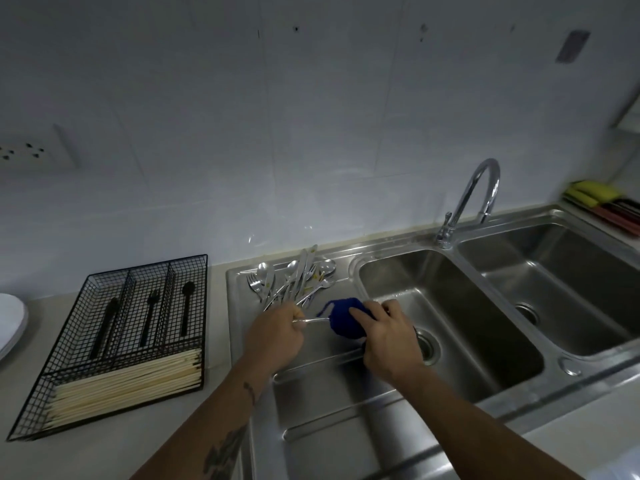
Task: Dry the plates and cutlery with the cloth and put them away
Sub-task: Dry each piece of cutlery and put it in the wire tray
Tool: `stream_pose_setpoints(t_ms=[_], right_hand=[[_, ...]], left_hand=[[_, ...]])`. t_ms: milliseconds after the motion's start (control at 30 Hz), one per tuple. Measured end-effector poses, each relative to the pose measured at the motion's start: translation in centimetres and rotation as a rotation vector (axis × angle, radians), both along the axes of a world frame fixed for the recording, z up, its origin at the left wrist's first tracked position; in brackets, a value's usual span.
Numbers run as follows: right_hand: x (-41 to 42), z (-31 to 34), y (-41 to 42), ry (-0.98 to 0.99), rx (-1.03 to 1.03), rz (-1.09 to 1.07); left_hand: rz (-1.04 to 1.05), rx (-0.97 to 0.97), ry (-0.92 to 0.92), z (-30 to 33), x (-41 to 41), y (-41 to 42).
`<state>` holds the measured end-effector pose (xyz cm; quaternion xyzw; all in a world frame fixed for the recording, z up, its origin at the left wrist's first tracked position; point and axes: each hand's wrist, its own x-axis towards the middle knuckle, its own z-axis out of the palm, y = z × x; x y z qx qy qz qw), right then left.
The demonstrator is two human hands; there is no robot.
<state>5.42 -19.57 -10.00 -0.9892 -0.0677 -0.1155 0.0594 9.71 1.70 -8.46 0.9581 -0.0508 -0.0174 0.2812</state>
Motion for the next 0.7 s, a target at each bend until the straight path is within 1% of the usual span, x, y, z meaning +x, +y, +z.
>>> stream_pose_setpoints(t_ms=[100,200,267,333,400,433,467,600,700], right_hand=[[0.3,0.4,-0.5,-0.044,0.073,-0.105],[0.8,1.5,-0.1,-0.15,0.246,-0.217],[0.7,2.3,0.9,-0.185,0.333,-0.243],[0.4,2.8,2.1,-0.188,0.303,-0.141],[0.1,2.6,3.0,-0.157,0.214,0.011],[0.2,2.3,3.0,-0.136,0.183,0.043],[0.4,1.9,2.7,-0.115,0.173,0.033],[0.1,0.8,1.1,-0.057,0.234,-0.149],[-0.4,0.3,1.2,-0.142,0.275,-0.139]], left_hand=[[-0.036,-0.011,-0.025,0.4,-0.1,-0.3],[-0.06,-0.027,-0.09,1.4,0.5,-0.2],[-0.078,-0.028,-0.105,1.9,1.0,-0.2],[-0.077,-0.056,-0.073,2.4,1.4,-0.4],[-0.055,-0.078,-0.03,3.0,1.6,-0.6],[-0.041,-0.079,-0.009,3.3,1.6,-0.6],[-0.025,-0.079,0.017,3.5,1.6,-0.5],[0.056,-0.125,0.117,3.5,1.4,0.4],[0.073,-0.174,0.137,3.8,1.7,0.7]])
